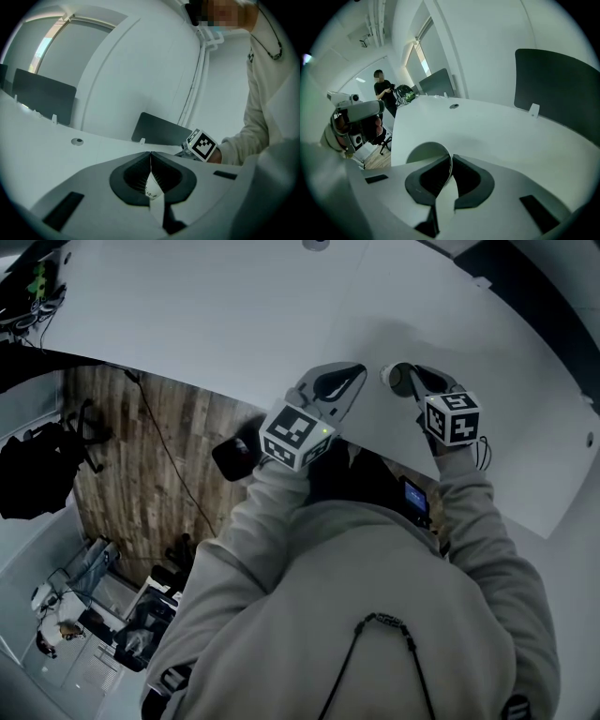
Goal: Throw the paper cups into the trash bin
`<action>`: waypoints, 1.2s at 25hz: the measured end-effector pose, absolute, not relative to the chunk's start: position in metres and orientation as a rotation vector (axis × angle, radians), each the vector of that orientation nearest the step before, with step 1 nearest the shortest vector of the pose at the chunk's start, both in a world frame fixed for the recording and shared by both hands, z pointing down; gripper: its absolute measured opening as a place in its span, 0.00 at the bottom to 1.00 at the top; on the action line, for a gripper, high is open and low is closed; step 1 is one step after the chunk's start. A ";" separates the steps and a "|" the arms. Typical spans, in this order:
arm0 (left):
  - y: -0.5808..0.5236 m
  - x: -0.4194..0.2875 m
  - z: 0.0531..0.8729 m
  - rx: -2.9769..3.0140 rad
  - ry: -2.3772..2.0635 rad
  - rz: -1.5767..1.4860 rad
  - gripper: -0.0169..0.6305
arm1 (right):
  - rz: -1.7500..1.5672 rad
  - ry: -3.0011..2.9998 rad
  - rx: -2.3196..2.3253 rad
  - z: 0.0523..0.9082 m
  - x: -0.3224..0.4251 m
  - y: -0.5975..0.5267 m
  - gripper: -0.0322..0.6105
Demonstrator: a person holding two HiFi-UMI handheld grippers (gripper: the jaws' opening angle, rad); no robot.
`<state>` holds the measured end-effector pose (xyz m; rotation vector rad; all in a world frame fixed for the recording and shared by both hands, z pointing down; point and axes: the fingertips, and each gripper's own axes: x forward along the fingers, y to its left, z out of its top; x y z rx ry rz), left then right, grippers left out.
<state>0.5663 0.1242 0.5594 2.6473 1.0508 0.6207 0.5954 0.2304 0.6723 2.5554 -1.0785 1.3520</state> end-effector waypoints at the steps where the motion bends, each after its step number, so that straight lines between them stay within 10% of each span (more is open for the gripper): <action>1: 0.129 0.565 0.556 2.649 1.052 0.613 0.03 | 1.349 -1.081 2.554 0.669 0.594 0.234 0.11; 30: 0.211 0.571 0.237 2.886 1.228 -0.089 0.02 | 0.258 -1.072 2.787 0.232 0.582 0.336 0.11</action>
